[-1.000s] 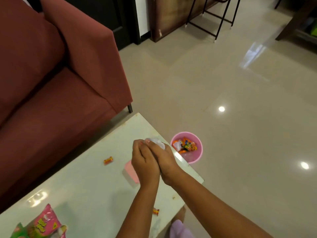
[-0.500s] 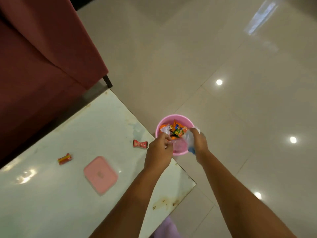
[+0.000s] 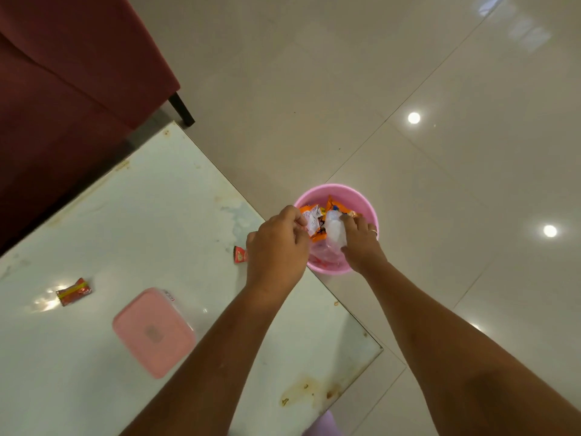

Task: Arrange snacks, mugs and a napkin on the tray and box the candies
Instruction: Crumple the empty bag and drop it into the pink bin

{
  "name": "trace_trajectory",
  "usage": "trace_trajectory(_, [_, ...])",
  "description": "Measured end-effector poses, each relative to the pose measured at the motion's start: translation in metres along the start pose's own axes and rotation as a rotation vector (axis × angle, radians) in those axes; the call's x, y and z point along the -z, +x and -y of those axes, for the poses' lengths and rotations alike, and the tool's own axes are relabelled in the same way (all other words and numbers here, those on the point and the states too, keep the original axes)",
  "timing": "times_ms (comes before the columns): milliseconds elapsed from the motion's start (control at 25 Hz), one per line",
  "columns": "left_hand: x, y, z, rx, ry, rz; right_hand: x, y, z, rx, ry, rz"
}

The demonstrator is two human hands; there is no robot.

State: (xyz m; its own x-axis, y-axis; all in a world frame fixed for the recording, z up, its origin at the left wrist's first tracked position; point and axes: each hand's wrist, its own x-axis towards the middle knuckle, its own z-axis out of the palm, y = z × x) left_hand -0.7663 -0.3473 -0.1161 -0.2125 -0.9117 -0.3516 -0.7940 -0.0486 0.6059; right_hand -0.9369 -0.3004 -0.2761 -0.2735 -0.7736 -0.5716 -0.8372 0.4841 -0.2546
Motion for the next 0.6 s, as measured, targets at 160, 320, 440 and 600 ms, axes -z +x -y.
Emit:
trace_trajectory(160, [-0.006, 0.005, 0.003, -0.073, 0.11, -0.002, -0.015, 0.006, -0.008, -0.059, -0.242, 0.174])
trace_trajectory(320, [-0.01, 0.003, 0.003, -0.078, 0.125, 0.007, -0.018, 0.005, -0.007, -0.002, -0.196, 0.2])
trace_trajectory(440, [-0.012, -0.002, 0.004, -0.057, 0.135, 0.005, -0.012, 0.004, 0.0, 0.009, -0.069, 0.163])
trace_trajectory(600, [-0.005, -0.013, 0.01, -0.004, 0.187, -0.065, 0.008, -0.001, 0.023, 0.017, 0.122, 0.041])
